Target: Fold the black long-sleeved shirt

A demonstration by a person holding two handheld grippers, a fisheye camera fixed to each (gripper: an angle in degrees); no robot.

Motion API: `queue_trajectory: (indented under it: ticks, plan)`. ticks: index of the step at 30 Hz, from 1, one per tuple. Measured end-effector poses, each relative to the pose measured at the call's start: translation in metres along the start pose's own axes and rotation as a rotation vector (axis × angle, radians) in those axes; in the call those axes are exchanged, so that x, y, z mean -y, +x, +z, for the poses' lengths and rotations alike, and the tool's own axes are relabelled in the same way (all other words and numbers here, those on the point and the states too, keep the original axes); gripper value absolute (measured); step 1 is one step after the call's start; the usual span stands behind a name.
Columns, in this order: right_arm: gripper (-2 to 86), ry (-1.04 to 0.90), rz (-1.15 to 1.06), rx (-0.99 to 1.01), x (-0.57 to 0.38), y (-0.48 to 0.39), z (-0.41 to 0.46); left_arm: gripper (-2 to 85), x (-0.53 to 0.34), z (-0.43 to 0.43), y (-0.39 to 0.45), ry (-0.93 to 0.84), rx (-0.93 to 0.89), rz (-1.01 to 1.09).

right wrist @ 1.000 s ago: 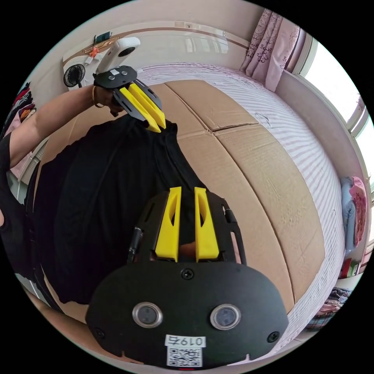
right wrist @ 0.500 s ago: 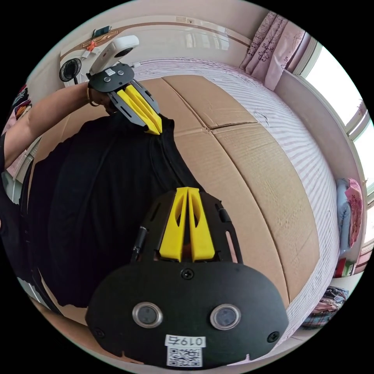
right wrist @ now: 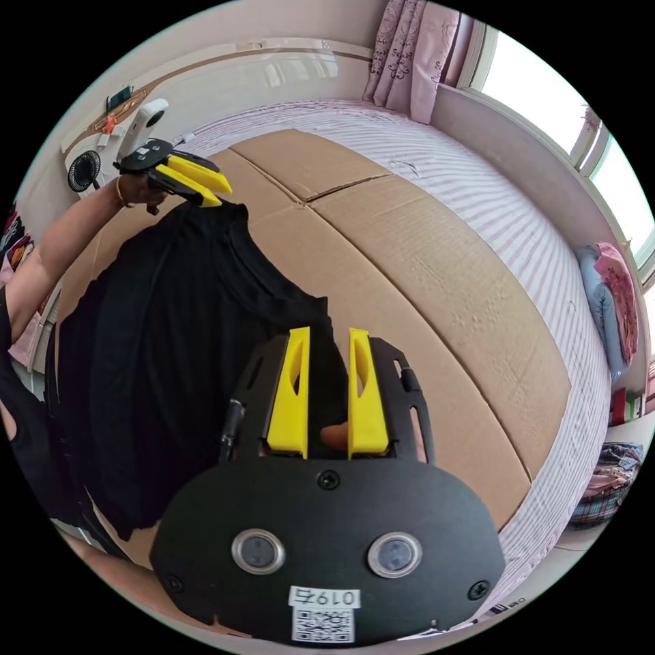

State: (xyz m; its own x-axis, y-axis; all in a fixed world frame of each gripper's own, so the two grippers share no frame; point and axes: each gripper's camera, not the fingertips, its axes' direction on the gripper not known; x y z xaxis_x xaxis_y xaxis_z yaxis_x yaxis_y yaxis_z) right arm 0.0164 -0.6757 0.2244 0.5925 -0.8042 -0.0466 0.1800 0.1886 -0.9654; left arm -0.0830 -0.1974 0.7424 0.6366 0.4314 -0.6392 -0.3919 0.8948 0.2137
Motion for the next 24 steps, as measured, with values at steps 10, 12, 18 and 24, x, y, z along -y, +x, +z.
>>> queue_trajectory:
  ticks: [10, 12, 18, 24]
  plan:
    - [-0.7, -0.005, 0.009, -0.04, 0.002, 0.002, 0.01, 1.7, -0.001, 0.015, 0.002, -0.074, 0.116, 0.006]
    - [-0.8, -0.007, 0.022, -0.06, 0.002, 0.003, 0.012, 1.4, -0.003, 0.015, 0.003, -0.067, 0.139, 0.007]
    - [-0.3, 0.009, 0.051, -0.083, -0.006, 0.001, 0.018, 1.0, -0.005, 0.011, 0.003, -0.076, 0.178, -0.015]
    - [3.8, 0.023, 0.062, -0.03, -0.018, 0.007, 0.022, 1.1, -0.006, 0.006, -0.003, -0.082, 0.151, -0.04]
